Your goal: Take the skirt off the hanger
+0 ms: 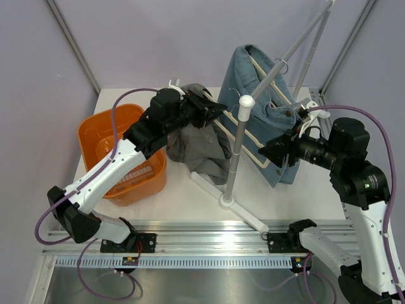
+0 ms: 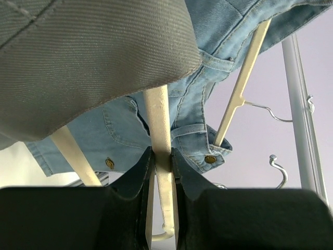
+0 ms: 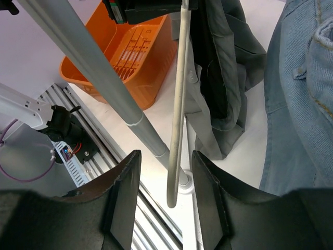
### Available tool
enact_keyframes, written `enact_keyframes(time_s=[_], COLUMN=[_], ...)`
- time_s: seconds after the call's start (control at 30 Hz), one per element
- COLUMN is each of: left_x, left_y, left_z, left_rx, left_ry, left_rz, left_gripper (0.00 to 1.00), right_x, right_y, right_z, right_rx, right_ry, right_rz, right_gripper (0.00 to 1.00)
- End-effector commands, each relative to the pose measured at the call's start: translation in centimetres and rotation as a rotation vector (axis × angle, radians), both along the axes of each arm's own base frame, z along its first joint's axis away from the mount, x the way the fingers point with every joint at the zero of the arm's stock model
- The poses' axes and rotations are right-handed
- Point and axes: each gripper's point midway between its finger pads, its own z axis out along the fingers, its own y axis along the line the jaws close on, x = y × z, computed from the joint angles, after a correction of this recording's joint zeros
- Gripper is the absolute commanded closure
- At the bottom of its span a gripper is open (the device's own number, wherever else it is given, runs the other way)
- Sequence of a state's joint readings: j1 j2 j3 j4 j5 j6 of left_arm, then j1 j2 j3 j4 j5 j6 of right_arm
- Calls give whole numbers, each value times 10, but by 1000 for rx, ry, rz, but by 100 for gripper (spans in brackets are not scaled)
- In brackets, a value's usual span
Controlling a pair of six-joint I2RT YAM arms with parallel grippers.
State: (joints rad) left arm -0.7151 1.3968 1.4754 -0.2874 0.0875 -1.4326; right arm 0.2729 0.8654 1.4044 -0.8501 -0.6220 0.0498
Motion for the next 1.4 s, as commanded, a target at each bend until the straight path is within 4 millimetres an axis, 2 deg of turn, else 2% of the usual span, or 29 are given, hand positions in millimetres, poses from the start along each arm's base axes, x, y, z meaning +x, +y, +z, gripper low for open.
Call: enact_keyframes(time_s=[0.0,0.6,0.8,0.87,0.97,1.0,1.07,1.27,1.33,1.37], left_x=[0,-13,-16,-16,-17,-18,-18,-19,-20,-21], left_y=[2,-8,-12,-13,-16,-17,-17,-16,-16,-16], left_z=[56,69,67,66,66,67,67,66,67,66], left_rx=[-83,-102,-101,-100,-101,-102,-102,-99,-95,-92], left_ry=[-147,-158,-153,-148,-146,-147,-147,-149,-157,-158], left_rz=[19,-6,-7,-7,-13,-14,-14,-15,-17,-18], left_gripper=[100,100,100,100,100,100,100,100,89,75], right_x=[4,15,19,20,22,23,21,18,18,19], right_y=[2,11,11,11,11,12,13,17,17,15], right_z=[2,-19,-16,-14,-14,-15,-14,-7,-9,-12], right_rx=[-17,-33,-37,-36,-36,-36,-31,25,21,11], right_ry=[-38,-6,-17,-18,-12,-7,-5,-26,-23,-20], right_rz=[22,82,70,71,66,69,80,86,83,72], right_gripper=[48,52,53,57,71,85,99,100,100,100])
